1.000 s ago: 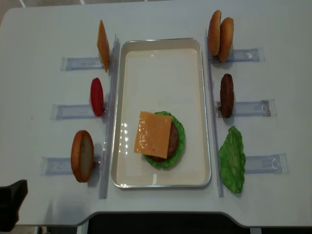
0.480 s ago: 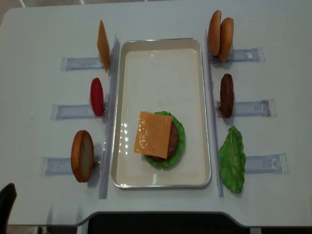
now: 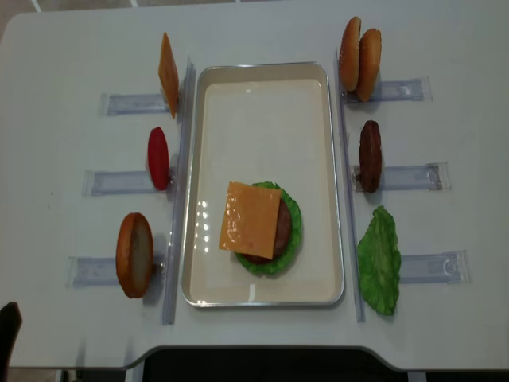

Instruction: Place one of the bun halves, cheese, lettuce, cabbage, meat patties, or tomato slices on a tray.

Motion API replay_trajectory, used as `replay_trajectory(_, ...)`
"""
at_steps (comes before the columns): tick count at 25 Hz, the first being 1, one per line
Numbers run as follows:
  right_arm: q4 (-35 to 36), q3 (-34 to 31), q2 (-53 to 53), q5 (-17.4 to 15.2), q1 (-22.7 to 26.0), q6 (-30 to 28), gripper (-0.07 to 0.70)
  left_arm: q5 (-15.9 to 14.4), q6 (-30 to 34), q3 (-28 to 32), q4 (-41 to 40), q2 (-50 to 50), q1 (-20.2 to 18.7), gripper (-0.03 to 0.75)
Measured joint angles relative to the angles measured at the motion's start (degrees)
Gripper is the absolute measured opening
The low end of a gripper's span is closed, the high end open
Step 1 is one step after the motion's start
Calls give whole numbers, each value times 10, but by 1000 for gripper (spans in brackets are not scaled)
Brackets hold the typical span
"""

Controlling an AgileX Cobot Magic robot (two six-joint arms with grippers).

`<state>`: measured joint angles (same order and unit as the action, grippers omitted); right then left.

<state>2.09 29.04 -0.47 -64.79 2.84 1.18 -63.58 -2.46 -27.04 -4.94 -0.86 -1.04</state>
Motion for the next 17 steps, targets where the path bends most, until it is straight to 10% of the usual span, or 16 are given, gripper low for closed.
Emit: replay_trajectory(17, 0, 0, 0, 0, 0, 0, 539, 0, 0, 0, -1, 0, 0, 636)
